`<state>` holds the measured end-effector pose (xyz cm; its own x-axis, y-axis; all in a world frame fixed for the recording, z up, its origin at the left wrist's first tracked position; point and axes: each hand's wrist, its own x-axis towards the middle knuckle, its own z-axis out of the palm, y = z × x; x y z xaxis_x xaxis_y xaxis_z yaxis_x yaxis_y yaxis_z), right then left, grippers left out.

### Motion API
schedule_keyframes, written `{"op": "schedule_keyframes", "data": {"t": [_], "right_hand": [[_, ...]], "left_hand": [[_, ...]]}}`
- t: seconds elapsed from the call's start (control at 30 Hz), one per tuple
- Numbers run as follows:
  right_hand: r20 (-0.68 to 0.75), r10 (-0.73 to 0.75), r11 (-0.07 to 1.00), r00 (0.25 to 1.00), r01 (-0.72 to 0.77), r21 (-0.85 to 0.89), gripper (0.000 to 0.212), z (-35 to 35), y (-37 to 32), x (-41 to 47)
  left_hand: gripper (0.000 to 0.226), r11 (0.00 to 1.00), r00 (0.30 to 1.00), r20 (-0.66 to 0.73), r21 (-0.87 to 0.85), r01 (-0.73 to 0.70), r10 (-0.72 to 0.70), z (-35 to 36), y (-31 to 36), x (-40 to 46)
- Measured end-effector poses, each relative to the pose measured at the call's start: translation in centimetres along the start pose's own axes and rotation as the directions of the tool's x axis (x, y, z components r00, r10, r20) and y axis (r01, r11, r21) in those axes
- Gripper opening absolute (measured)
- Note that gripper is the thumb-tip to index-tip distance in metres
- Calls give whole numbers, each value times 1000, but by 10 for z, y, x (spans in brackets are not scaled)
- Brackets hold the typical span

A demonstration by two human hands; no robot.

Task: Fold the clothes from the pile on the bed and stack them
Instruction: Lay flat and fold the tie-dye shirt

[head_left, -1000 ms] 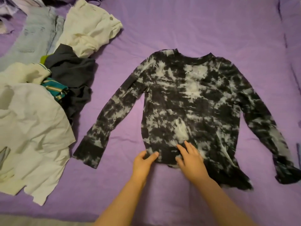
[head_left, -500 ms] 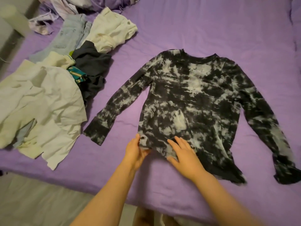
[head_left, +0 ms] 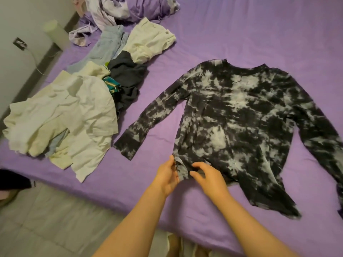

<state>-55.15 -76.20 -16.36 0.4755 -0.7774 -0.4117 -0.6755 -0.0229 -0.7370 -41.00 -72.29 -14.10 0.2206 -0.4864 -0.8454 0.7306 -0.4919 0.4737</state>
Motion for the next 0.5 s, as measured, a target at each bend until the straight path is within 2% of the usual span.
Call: {"op": "schedule_keyframes", "data": {"t": [0.1, 0.2, 0.37, 0.43, 0.5], "right_hand": [[-25, 41, 997, 999, -39, 63, 42, 9, -3, -2], [-81, 26, 1000, 996, -27, -6, 28, 15, -7, -2], [-133, -57, 995, 990, 67, 72, 21, 18, -24, -11], [-107, -119, 990, 987, 126, 63, 19, 20, -34, -16], [-52, -136, 986, 989, 140, 88, 18, 26, -44, -20]], "left_hand": [[42, 1000, 1000, -4, 19, 16, -16, -2, -5, 1], [41, 999, 999, 2, 31, 33, -33, -5, -10, 2], [42, 955, 999, 53, 295, -27, 12, -11, -8, -5], [45, 940, 1000, 28, 341, -1, -9, -13, -6, -13], [34, 947, 999, -48, 318, 38, -24, -15, 0, -18]]}}
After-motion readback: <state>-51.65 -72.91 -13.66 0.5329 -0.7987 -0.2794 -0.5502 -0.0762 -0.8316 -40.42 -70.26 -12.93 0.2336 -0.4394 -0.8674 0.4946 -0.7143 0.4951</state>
